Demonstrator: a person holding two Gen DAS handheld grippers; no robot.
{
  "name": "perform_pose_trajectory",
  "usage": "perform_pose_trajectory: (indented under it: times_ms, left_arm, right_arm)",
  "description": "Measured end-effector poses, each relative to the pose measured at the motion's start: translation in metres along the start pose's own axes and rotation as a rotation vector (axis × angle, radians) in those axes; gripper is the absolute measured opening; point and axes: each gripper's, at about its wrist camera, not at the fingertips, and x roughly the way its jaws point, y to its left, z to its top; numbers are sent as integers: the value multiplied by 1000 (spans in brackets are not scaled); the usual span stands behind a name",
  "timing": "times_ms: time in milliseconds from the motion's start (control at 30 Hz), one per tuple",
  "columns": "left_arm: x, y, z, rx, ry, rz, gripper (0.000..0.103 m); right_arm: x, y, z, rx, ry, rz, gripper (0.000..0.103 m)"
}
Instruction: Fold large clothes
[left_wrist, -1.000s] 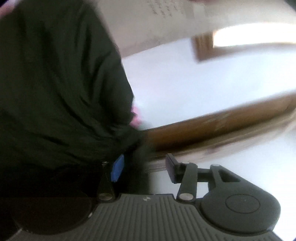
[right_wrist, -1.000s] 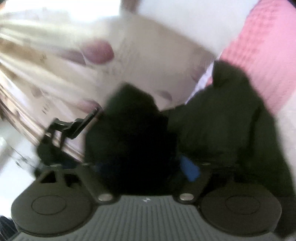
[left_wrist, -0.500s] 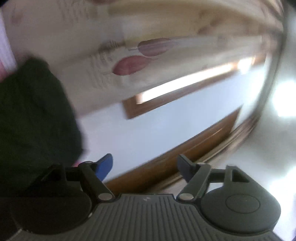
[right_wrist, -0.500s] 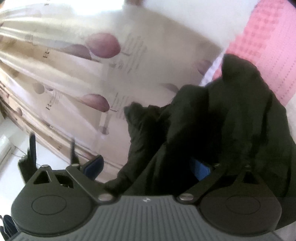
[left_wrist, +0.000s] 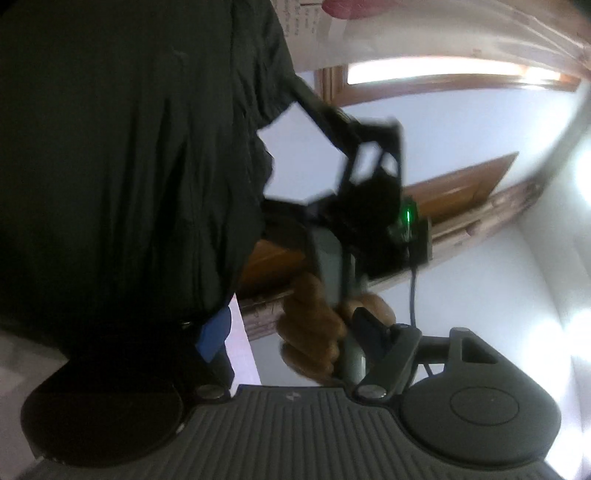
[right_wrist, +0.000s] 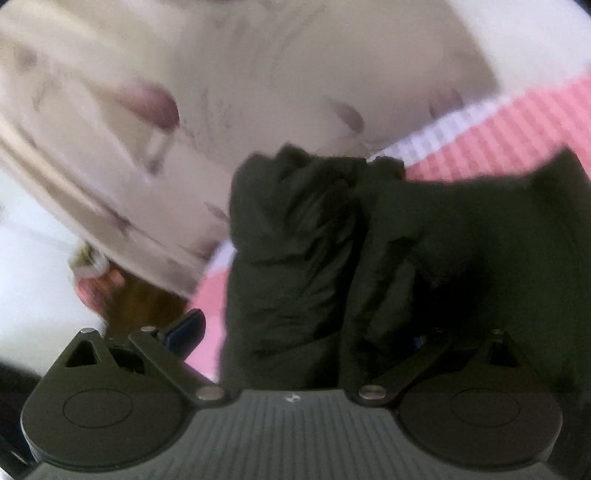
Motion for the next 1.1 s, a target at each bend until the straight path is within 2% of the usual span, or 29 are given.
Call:
perform_pose_trajectory:
  times_ms: [33, 100, 133, 167, 200, 233, 300, 367, 433, 500, 600, 633, 667, 733, 767, 800, 833, 867, 967, 1033, 1100]
  left_arm:
    - [2, 1, 1, 22, -2, 6, 73]
    - [2, 3, 1, 32, -5, 1, 73]
    - [0, 1, 1, 33, 2, 6, 73]
    - [-3, -2, -1, 38, 12, 10, 73]
    - [-9, -8, -3, 54, 17, 15, 78]
    - [-24, -16, -1, 81, 15, 23, 82]
    - [-51, -30, -5, 140, -25, 52, 87]
    - [-75, -39, 0, 175, -98, 75, 90]
    - [-102, -47, 5, 209, -202, 151, 97]
    - [-121, -49, 12, 244, -281, 213, 98]
    - [-125, -42, 19, 238, -310, 299, 99]
    - [-121, -39, 21, 241, -305, 312, 98]
    - [-116, -37, 22, 241, -305, 321, 99]
    - [-119, -28, 23, 217, -307, 303, 100]
    - [-120, -26, 24, 216, -308, 295, 101]
    - [-120, -25, 24, 224, -310, 296, 101]
    - [-119, -24, 24, 226, -307, 294, 101]
    - [-117, -23, 24, 226, -299, 289, 101]
    - [-118, -18, 25, 222, -294, 281, 102]
    - [-120, -15, 23, 214, -292, 274, 102]
    - [-120, -15, 22, 211, -297, 271, 102]
  right_arm:
    - [9, 3, 2, -51, 16, -36, 101]
    - [22, 6, -5, -153, 49, -107, 86]
    - [27, 9, -8, -207, 54, -126, 84]
    - [28, 11, -11, -239, 49, -128, 76]
    - [28, 14, -15, -272, 40, -130, 65]
    - [25, 16, -17, -296, 28, -131, 60]
    - [16, 19, -16, -320, -10, -137, 40]
    - [8, 23, -12, -335, -49, -137, 30]
    - [-1, 29, -7, -347, -82, -131, 24]
    - [-9, 33, -3, -360, -100, -134, 19]
    - [-21, 30, 8, -364, -126, -141, 17]
    - [-23, 26, 12, -351, -130, -149, 17]
    - [-20, 18, 15, -320, -91, -133, 17]
    - [-15, 4, 14, -237, -63, -123, 21]
    - [-15, -4, 12, -185, -47, -116, 37]
    - [-16, -12, 11, -125, -25, -96, 74]
    - [-20, -17, 8, -76, -24, -73, 92]
    - [-27, -20, 3, -31, -48, -38, 103]
    - [-31, -11, -5, -7, -2, 28, 103]
    - [-22, 5, -13, -68, 42, -18, 103]
    - [-8, 29, -29, -206, 49, -78, 99]
